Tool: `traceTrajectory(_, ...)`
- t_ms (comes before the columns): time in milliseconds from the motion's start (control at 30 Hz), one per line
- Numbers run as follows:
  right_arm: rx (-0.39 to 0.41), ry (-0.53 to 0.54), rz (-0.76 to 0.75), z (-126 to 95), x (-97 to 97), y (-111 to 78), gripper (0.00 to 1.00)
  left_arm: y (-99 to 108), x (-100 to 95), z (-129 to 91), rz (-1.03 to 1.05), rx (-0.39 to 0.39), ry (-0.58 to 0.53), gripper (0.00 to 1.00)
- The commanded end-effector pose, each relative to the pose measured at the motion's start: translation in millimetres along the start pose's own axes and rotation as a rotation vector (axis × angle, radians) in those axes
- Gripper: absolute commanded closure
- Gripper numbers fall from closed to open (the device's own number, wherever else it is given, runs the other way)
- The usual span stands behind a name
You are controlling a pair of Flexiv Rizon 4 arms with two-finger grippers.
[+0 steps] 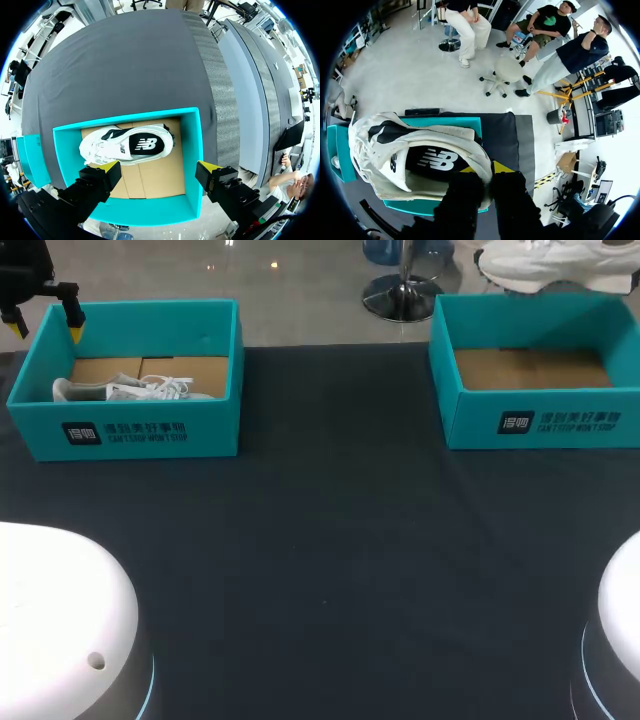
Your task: Take the shoe out of the shoebox, open the shoe tongue, remove and reinsert the insole, then place the shoe into the shoebox
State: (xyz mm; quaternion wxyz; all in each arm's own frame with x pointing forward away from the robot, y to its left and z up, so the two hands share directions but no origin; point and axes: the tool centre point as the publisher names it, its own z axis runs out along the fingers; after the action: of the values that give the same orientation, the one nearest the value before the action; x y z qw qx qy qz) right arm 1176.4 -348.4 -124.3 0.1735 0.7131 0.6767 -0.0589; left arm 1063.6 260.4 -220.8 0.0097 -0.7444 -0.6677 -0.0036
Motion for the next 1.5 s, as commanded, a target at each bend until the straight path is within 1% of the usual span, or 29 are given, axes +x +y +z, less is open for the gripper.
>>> traceTrajectory(33, -0.001, 0.002, -0.011, -58.9, -7.9, 0.8, 1.00, -0.1, 0.4, -0.3, 0.001, 0.000, 0.000, 0.00)
traceTrajectory(67, -0.006, 0.019, -0.013, -61.0, -8.8, 2.2, 1.00, -0.1, 0.4, -0.3, 0.001, 0.000, 0.000, 0.00)
traceTrajectory(133, 0.039, -0.003, -0.022, -61.5, -8.5, 5.9, 1.00, -0.1, 0.4, -0.3, 0.001, 0.000, 0.000, 0.00)
traceTrajectory(167, 0.036, 0.014, -0.019, -60.8, -8.0, 7.0, 1.00, -0.1, 0.4, -0.3, 0.001, 0.000, 0.000, 0.00)
traceTrajectory(200, 0.016, 0.040, -0.034, -60.3, -7.3, 7.7, 1.00, -0.1, 0.4, -0.3, 0.001, 0.000, 0.000, 0.00)
traceTrajectory(933, 0.016, 0.040, -0.034, -60.3, -7.3, 7.7, 1.00, -0.1, 0.4, -0.3, 0.001, 0.000, 0.000, 0.00)
traceTrajectory(1100, 0.017, 0.023, -0.039, -74.2, 21.3, -38.9, 1.00, -0.1, 0.4, -0.3, 0.001, 0.000, 0.000, 0.00)
traceTrajectory(1200, -0.018, 0.025, -0.033, -84.7, 39.7, -69.1, 1.00, -0.1, 0.4, -0.3, 0.001, 0.000, 0.000, 0.00)
traceTrajectory(1300, -0.032, 0.023, -0.047, -94.7, 60.3, -100.4, 1.00, -0.1, 0.4, -0.3, 0.001, 0.000, 0.000, 0.00)
traceTrajectory(1500, -0.040, 0.031, -0.064, -104.2, 102.1, -165.1, 1.00, -0.1, 0.4, -0.3, 0.001, 0.000, 0.000, 0.00)
